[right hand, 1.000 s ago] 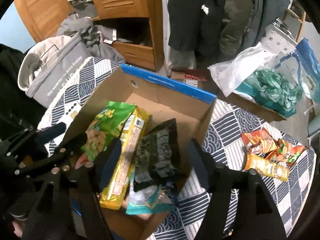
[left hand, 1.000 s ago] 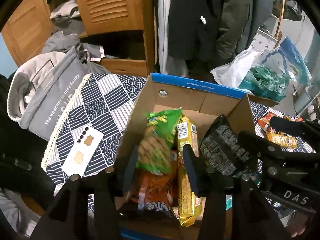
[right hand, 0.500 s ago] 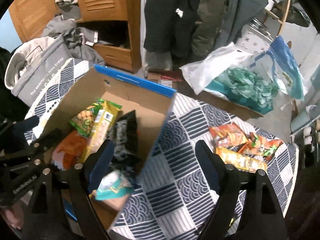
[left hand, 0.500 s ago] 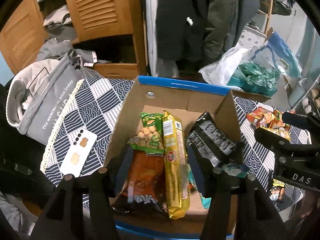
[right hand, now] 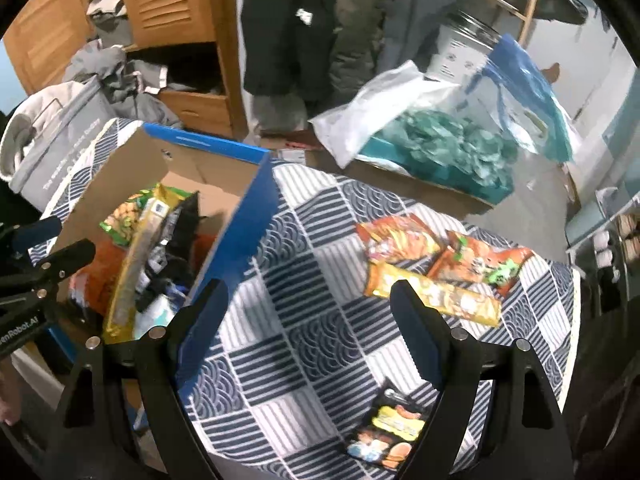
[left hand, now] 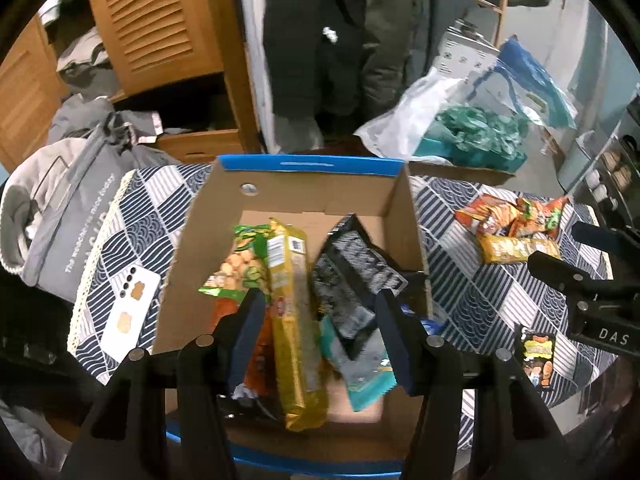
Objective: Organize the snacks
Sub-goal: 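Move both tools back toward the remaining snacks on the table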
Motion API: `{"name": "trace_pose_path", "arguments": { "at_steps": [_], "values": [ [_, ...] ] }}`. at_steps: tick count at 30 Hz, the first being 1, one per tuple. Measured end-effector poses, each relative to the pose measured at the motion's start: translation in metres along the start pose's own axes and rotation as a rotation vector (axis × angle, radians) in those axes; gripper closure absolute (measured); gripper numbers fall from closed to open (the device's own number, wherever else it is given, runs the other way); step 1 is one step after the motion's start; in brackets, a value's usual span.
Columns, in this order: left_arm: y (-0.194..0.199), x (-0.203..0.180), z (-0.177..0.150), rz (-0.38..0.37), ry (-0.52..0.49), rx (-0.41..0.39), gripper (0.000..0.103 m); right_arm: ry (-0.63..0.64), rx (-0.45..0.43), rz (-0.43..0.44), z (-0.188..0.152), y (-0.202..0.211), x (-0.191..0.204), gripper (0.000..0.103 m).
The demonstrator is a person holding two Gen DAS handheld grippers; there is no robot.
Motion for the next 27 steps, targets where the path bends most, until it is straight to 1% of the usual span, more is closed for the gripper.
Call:
{"name": "trace_pose_path", "arguments": {
  "at_steps": [4, 8, 11, 12, 14, 19, 21, 27],
  "values": [
    [0.004, -0.017, -0.001, -0.023, -0.032, -0.002, 0.044, -0.017, 0.004, -0.009, -0.012, 0.005, -0.019, 0.021],
    [0.007, -0.039, -0.004, -0.071, -0.055, 0.025, 0.044, -0.035, 0.022, -0.023, -0.027, 0.008, -0.039, 0.021],
    [0.009, -0.056, -0.008, -0.080, -0.083, 0.035, 0.044, -0.078, 0.046, -0.034, -0.046, 0.008, -0.057, 0.021],
    [0.010, -0.063, -0.009, -0.078, -0.100, 0.034, 0.042, -0.095, 0.056, -0.037, -0.052, 0.007, -0.063, 0.021],
    [0.012, -0.074, -0.013, -0.073, -0.126, 0.028, 0.036, -0.132, 0.077, -0.041, -0.064, 0.004, -0.073, 0.021],
    [0.016, -0.104, -0.022, -0.079, -0.189, 0.021, 0.033, -0.257, 0.123, -0.038, -0.096, -0.004, -0.098, 0.021],
    [0.016, -0.114, -0.026, -0.084, -0.208, 0.025, 0.026, -0.297, 0.135, -0.042, -0.106, -0.007, -0.105, 0.021],
    [0.011, -0.141, -0.037, -0.089, -0.256, 0.037, 0.025, -0.403, 0.203, -0.040, -0.141, -0.029, -0.121, 0.021]
  ]
}}
Point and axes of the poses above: each gripper's, at about its wrist camera, not at the fingertips, and y roughly against the way its jaws point, x to its left, z to its top, the point moved 6 cm from there along -y, roughly the way its jaws point, and after that the axes turned 11 degrees about z, right-handed, at the moved point
